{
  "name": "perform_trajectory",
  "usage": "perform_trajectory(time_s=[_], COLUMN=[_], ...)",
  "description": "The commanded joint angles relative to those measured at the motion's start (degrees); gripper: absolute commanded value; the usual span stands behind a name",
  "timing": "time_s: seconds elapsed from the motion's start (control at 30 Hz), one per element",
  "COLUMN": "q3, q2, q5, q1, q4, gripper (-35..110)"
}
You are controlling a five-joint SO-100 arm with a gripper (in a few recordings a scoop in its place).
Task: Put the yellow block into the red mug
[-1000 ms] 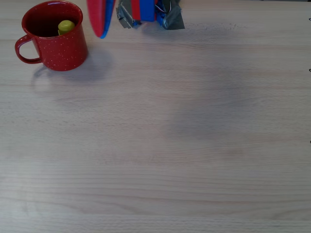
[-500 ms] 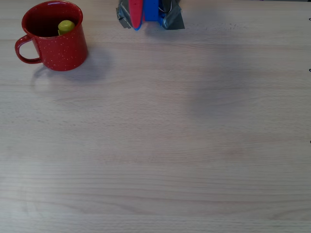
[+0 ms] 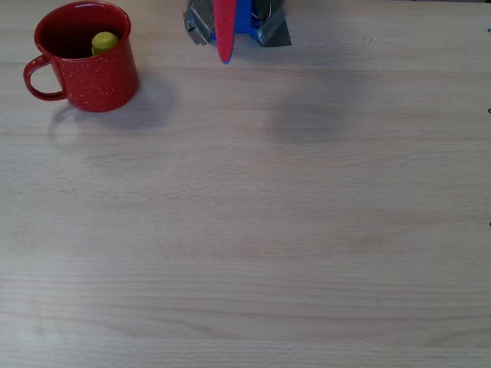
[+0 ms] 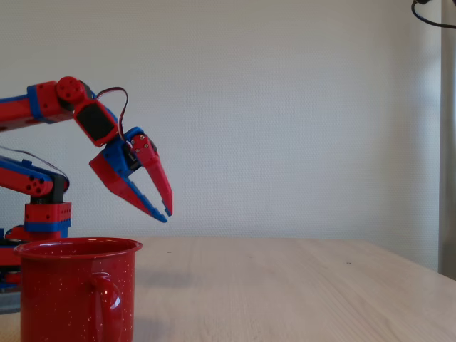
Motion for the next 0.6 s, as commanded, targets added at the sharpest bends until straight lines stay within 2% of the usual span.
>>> perform_trajectory(time_s=[0.0, 0.23, 0.57], q3=[3.5, 12.3, 20.0], q2=[5.5, 15.0, 21.1], q5=[-0.5, 3.8, 1.7], q1=[0.3, -4.1, -3.8], q4=[-1.1, 1.1, 4.7], gripper=[0, 0, 0])
